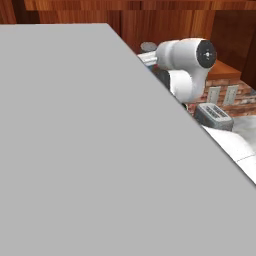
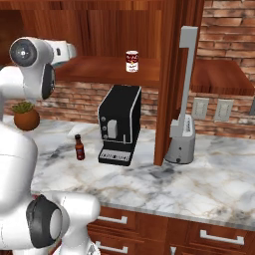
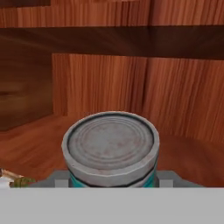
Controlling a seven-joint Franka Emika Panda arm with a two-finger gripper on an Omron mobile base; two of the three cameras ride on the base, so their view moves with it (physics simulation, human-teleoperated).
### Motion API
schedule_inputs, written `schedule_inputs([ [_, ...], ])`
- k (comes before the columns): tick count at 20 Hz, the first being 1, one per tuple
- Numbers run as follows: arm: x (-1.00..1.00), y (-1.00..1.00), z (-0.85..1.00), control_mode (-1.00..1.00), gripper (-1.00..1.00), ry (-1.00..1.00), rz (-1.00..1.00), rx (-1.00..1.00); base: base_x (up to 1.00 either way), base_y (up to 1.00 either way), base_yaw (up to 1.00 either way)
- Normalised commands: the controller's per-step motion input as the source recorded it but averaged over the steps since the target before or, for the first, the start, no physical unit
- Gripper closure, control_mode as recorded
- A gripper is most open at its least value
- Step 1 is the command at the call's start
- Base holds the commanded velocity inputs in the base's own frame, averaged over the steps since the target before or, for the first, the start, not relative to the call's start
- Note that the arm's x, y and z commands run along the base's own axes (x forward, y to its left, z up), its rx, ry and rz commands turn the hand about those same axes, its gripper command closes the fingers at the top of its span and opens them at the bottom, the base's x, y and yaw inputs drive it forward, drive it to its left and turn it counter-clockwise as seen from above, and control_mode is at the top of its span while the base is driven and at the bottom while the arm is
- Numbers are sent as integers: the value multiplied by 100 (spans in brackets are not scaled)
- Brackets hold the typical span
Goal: Restock the canned food cabinet by taking the new fresh canned food from the counter and placing it in the cabinet. Then, take the old canned food from the cabinet and place it on the counter.
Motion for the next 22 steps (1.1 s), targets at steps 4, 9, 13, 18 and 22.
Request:
schedule_inputs([
  [4, -100, -1, 16, -100, 100, 22, 30, -7, 0, 0, 0],
  [9, -100, 1, -31, -100, 100, 31, 28, -12, 0, 0, 0],
  [13, -90, 20, -100, -100, 100, 20, 13, -21, 0, 0, 0],
  [18, -31, 8, -100, -100, 100, 36, 8, -16, 0, 0, 0],
  [22, 0, 12, -100, -100, 100, 53, 4, -5, 0, 0, 0],
])
